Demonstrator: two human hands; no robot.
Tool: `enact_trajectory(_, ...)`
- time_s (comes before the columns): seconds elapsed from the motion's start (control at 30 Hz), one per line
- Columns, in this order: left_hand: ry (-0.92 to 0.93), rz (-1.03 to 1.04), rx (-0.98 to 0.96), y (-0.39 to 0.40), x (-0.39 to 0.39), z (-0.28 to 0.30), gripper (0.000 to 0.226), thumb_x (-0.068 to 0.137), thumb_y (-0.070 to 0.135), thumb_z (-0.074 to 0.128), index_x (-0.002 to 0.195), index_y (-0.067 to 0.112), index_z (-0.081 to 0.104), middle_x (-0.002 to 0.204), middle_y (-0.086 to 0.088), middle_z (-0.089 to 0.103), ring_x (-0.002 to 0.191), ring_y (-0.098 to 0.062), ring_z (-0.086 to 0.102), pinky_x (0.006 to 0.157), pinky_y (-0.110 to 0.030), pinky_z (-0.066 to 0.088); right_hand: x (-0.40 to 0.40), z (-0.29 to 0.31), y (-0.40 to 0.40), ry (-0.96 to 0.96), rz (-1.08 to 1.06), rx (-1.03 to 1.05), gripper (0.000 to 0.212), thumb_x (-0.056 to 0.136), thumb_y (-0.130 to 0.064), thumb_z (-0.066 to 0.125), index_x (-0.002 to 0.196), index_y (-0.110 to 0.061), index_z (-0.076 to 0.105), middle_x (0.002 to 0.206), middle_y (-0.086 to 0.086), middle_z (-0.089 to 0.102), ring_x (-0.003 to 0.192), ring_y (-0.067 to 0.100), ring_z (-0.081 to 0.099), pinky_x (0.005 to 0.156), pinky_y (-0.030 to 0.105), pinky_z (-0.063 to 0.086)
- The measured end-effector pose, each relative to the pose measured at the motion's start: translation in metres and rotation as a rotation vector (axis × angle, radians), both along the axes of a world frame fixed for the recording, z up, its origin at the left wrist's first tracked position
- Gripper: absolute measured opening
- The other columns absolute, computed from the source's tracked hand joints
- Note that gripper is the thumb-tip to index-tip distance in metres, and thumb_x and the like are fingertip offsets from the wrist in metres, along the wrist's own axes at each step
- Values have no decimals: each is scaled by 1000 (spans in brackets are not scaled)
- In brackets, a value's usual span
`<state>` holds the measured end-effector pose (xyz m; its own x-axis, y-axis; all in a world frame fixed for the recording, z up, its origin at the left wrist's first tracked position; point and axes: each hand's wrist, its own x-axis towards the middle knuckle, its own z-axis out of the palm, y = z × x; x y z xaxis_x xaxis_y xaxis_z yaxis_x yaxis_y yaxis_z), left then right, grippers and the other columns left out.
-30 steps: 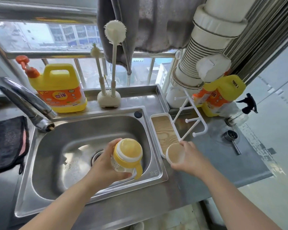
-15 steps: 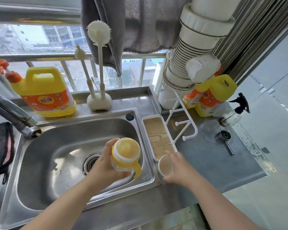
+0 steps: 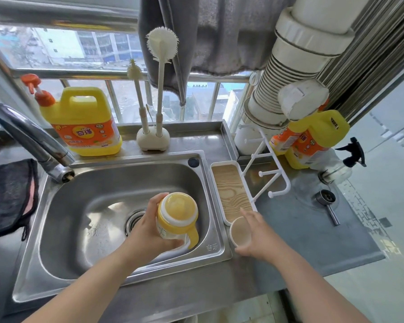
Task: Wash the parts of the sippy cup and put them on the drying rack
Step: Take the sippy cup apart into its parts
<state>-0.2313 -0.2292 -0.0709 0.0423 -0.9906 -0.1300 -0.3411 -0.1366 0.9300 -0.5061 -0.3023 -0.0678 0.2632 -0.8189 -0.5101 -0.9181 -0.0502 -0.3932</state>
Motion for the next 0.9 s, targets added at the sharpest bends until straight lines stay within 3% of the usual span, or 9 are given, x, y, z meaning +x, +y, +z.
enact_trajectory(0.13,-19,8,-5,5,6,3,100,52,19,90,112,67,26,109,39,47,104,10,50,81,-4,40,1,-4,1,41,21,20,120,64,-44,80,150,-36,-4,153,-12,5,135,16,32,106,34,39)
enact_trajectory(0.3,-51,35,-9,10,16,7,98,56,15,90,114,63,27,108,40,48,101,10,51,83,-10,40,4,-2,2,135,20,-29,124,58,-56,77,149,-38,-4,155,-7,7,138,21,28,109,43,35)
enact_trajectory(0.47,-48,48,-5,16,25,11,96,53,21,89,118,59,29,109,39,49,103,11,49,87,-15,42,23,19,0,251,55,-152,111,65,-64,69,151,-32,6,155,-6,14,140,20,23,113,39,27)
enact_trajectory(0.57,-74,50,-27,20,32,16,96,55,19,89,121,57,31,112,35,49,105,14,46,84,-6,38,58,44,2,-42,76,-279,83,79,-57,64,147,-30,25,150,-7,29,135,11,34,110,29,29)
enact_trajectory(0.67,-100,53,-70,23,40,22,94,56,16,89,123,53,35,125,27,44,110,16,41,82,3,33,105,82,11,-363,123,-132,79,77,-64,59,144,-38,28,138,-15,39,110,0,51,95,24,44)
enact_trajectory(0.77,-160,18,-97,25,46,30,92,53,30,85,124,55,33,131,25,40,115,14,39,88,1,32,145,100,22,-351,255,-37,91,72,-68,61,147,-39,19,138,-15,36,116,3,45,97,23,38)
enact_trajectory(0.9,-200,64,-145,32,54,38,95,56,34,85,128,59,28,127,32,41,117,5,43,94,-13,40,170,100,29,-475,122,-93,80,72,-56,72,140,-35,35,122,-16,46,113,5,46,91,16,38)
